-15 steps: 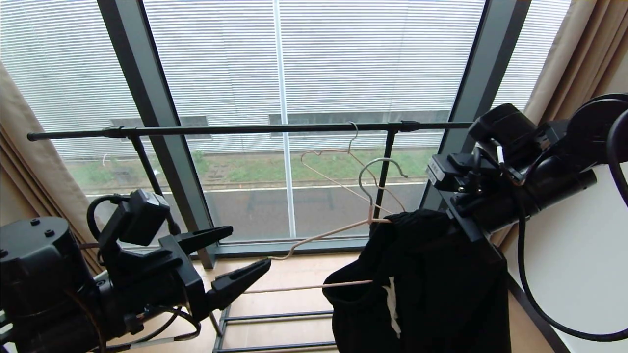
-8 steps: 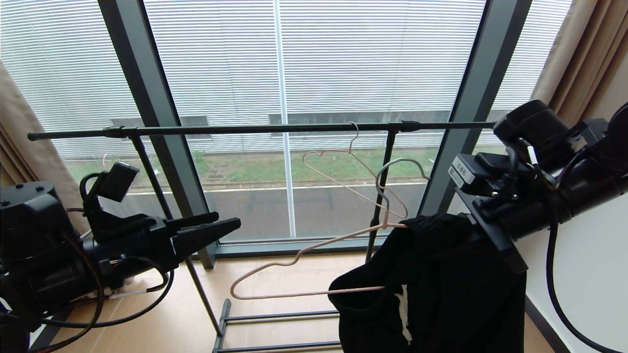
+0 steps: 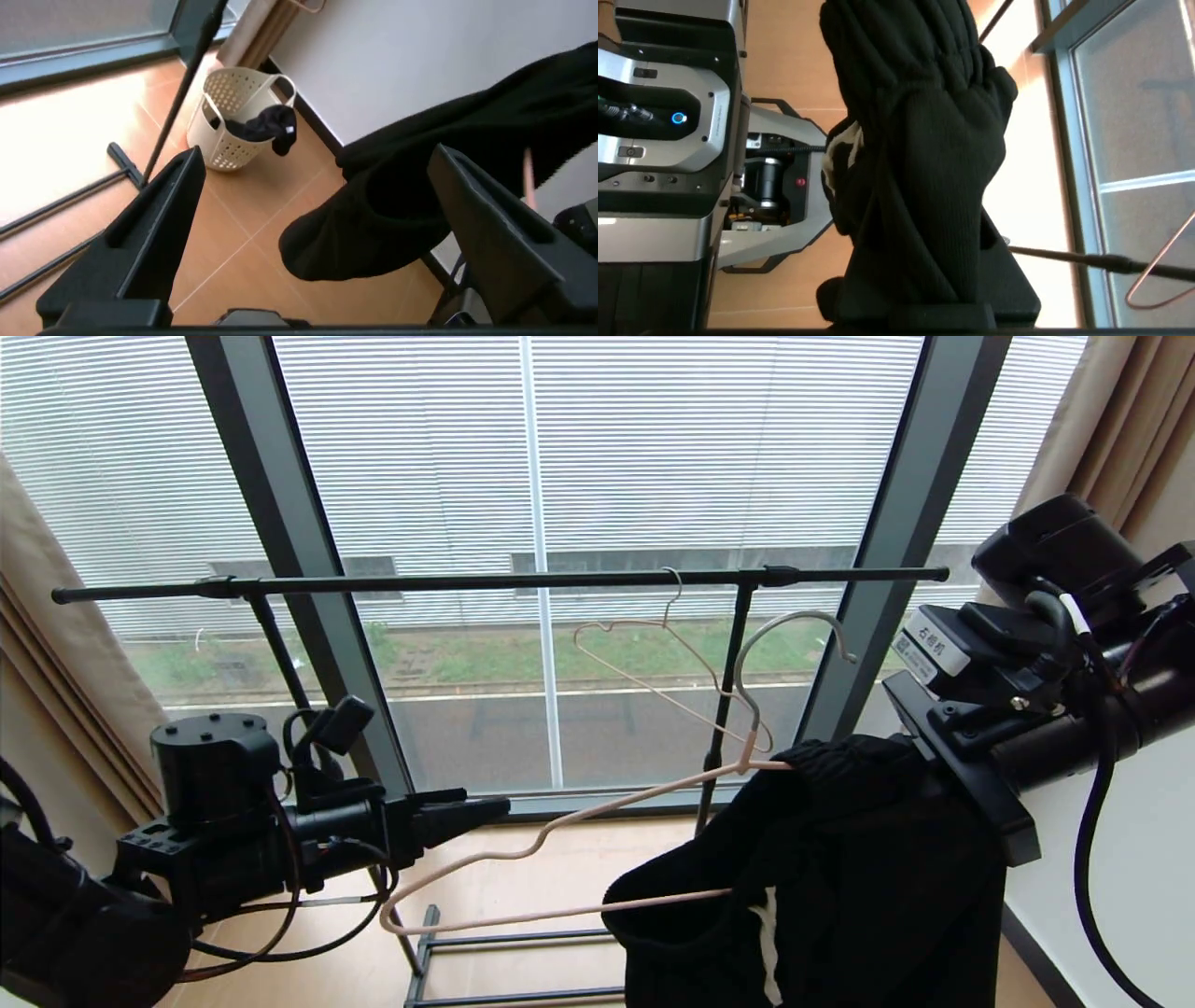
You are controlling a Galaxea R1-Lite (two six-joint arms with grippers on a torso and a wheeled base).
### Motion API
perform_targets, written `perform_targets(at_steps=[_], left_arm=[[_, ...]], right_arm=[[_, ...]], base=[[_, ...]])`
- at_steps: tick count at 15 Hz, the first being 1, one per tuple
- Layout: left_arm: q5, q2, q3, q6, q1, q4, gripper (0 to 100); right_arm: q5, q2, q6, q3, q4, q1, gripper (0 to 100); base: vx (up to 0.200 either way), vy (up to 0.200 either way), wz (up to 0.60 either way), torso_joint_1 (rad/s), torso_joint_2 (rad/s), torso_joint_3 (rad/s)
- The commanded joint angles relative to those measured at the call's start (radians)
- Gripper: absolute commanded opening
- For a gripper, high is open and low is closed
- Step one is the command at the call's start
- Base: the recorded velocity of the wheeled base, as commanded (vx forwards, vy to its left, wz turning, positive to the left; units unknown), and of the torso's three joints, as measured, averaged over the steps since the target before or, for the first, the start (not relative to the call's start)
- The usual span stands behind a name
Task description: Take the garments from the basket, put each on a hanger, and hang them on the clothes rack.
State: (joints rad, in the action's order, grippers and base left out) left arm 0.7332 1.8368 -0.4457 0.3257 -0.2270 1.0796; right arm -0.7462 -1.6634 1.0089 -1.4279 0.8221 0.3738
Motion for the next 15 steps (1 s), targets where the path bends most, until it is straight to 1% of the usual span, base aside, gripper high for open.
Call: perform_targets(at_steps=[1, 3, 5, 8, 9, 11, 15], left_arm=[[-0.001, 0.052, 0.012, -0.033, -0.048, 0.000, 100], [-0.011, 0.056, 0.035, -0.080, -0.095, -0.001, 100], [-0.012, 0.073, 0.045, -0.108, -0.118, -0.003, 100], [-0.014, 0.091, 0.079, -0.189, -0.153, -0.001, 100], [-0.024, 0.093, 0.084, -0.203, -0.163, -0.001, 100], [-0.069, 0.114, 0.085, -0.212, -0.189, -0.001, 100], [-0.075, 0.116, 0.088, -0.212, -0.206, -0.001, 100]], right_arm=[[-0.001, 0.005, 0.000, 0.009, -0.017, 0.019, 0], [-0.001, 0.005, 0.000, 0.021, -0.034, 0.051, 0], [-0.002, 0.004, -0.001, 0.024, -0.061, 0.074, 0], [-0.009, -0.002, -0.001, 0.023, -0.067, 0.074, 0], [-0.015, -0.002, -0.003, 0.023, -0.069, 0.074, 0], [-0.022, -0.001, -0.004, 0.024, -0.092, 0.076, 0], [-0.042, 0.001, -0.007, 0.024, -0.097, 0.097, 0]], base=[[0.000, 0.000, 0.00, 0.000, 0.00, 0.000], [0.000, 0.000, 0.00, 0.000, 0.00, 0.000], [0.000, 0.000, 0.00, 0.000, 0.00, 0.000], [0.000, 0.000, 0.00, 0.000, 0.00, 0.000], [0.000, 0.000, 0.00, 0.000, 0.00, 0.000], [0.000, 0.000, 0.00, 0.000, 0.00, 0.000], [0.000, 0.000, 0.00, 0.000, 0.00, 0.000]])
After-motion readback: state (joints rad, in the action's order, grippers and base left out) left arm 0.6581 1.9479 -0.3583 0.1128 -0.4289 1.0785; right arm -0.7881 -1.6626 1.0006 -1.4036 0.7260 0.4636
